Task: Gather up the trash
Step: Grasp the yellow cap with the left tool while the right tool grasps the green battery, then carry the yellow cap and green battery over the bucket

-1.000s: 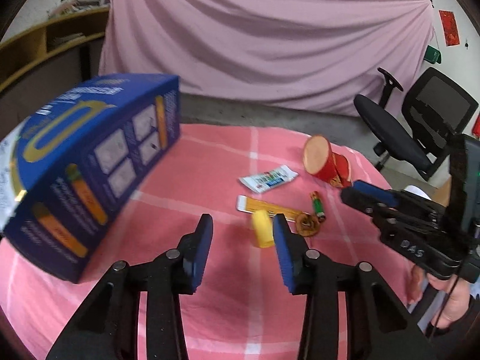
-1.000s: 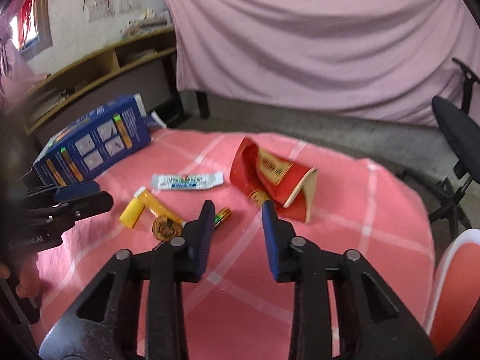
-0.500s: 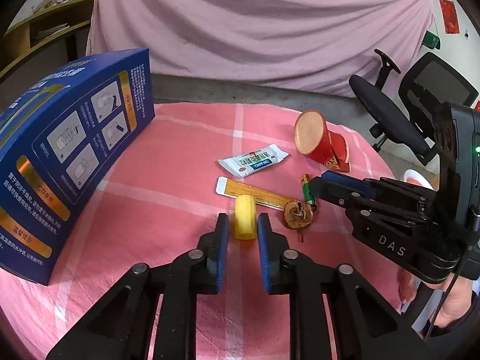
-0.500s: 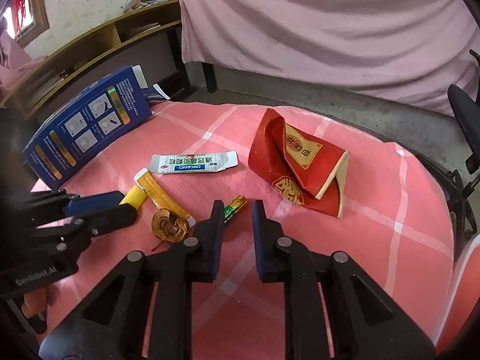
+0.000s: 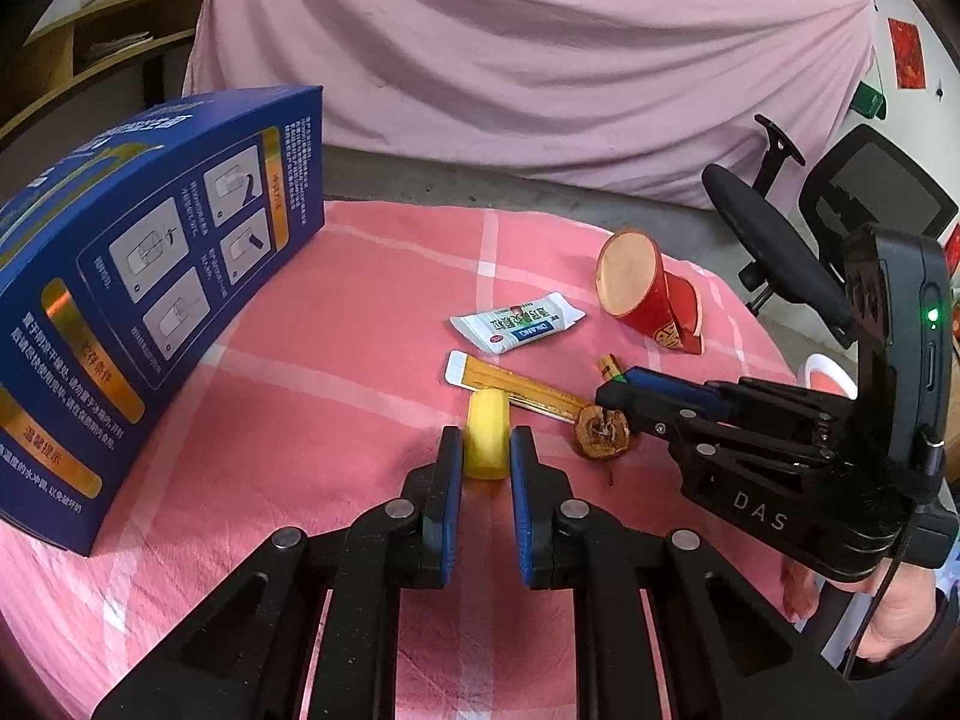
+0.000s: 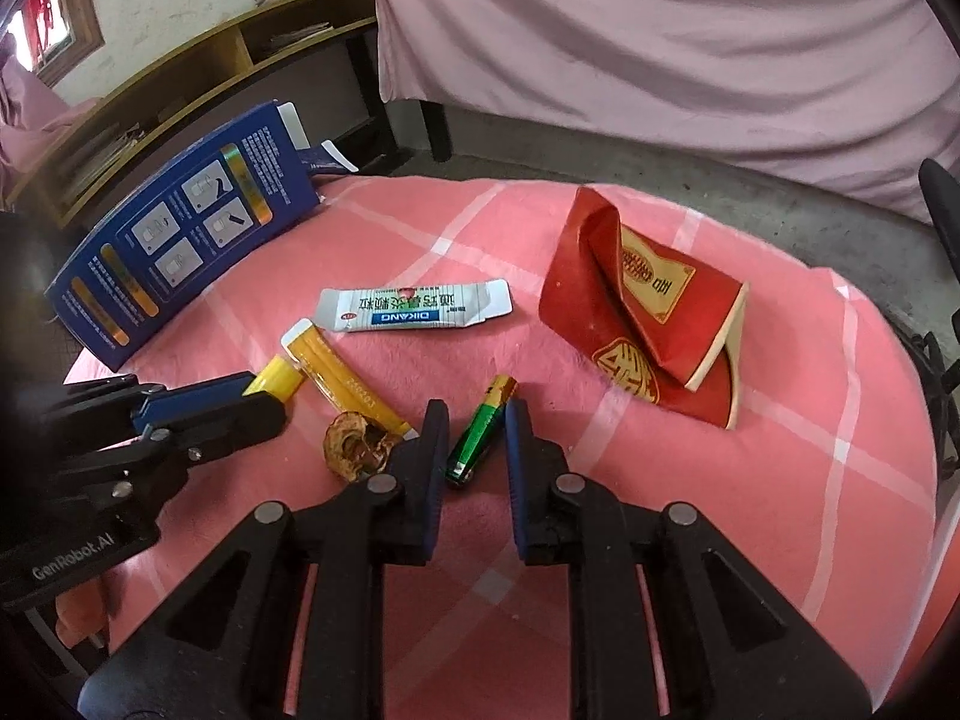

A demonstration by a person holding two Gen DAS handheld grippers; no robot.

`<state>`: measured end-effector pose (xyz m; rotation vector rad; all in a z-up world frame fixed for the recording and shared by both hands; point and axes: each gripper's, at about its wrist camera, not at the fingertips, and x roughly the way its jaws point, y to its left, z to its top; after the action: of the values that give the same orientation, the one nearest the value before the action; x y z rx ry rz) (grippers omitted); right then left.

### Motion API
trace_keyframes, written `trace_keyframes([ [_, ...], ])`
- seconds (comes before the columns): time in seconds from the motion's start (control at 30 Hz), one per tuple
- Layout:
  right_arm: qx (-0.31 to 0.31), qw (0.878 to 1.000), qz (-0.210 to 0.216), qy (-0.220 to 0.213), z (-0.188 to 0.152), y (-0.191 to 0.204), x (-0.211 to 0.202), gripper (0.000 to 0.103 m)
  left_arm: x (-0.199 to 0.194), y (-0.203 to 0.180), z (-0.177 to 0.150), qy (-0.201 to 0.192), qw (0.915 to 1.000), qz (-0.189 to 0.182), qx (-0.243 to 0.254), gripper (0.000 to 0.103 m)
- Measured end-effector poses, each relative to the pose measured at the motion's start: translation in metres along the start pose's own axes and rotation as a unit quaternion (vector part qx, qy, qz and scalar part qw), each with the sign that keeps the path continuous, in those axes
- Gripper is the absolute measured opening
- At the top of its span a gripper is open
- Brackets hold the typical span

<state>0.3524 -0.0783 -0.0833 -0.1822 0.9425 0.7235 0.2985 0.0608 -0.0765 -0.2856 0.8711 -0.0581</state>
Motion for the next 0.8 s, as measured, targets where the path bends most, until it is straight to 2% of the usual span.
trace_keyframes([
  [0.07, 0.002, 1.0, 0.004, 0.0, -0.001, -0.001, 0.0, 0.034, -0.002, -0.001, 0.0, -0.002, 1.0, -0.001, -0.002, 0.012],
  [0.1, 0.004, 1.0, 0.009, 0.001, -0.002, -0.001, -0.001, 0.028, -0.003, 0.0, 0.0, -0.003, 1.0, -0.001, -0.003, 0.012],
  [0.33, 0.001, 0.999, 0.018, -0.027, -0.013, 0.0, -0.02, 0.028, -0.023, -0.008, -0.005, -0.039, 0.9992, 0.008, 0.0, 0.012],
  [0.4, -0.002, 0.998, 0.014, -0.063, -0.018, 0.002, -0.037, 0.028, -0.03, -0.013, -0.007, -0.054, 0.9985, 0.005, 0.0, 0.012],
  [0.47, -0.005, 0.995, 0.012, -0.099, -0.023, 0.002, -0.054, 0.028, -0.041, -0.022, -0.01, -0.086, 0.9962, 0.002, 0.004, 0.012],
  [0.57, -0.01, 0.985, 0.009, -0.173, -0.035, 0.003, -0.088, 0.028, -0.056, -0.037, -0.01, -0.127, 0.9919, -0.009, 0.007, 0.012],
  [0.67, -0.013, 0.968, -0.001, -0.249, -0.049, 0.002, -0.125, 0.028, -0.077, -0.056, -0.009, -0.181, 0.983, -0.018, 0.022, 0.012],
  [0.7, -0.011, 0.959, 0.005, -0.284, -0.056, 0.0, -0.141, 0.028, -0.084, -0.063, -0.009, -0.199, 0.9793, -0.022, 0.028, 0.012],
  [0.8, -0.014, 0.939, -0.009, -0.343, -0.066, -0.002, -0.173, 0.028, -0.102, -0.088, -0.011, -0.247, 0.967, -0.032, 0.053, 0.012],
])
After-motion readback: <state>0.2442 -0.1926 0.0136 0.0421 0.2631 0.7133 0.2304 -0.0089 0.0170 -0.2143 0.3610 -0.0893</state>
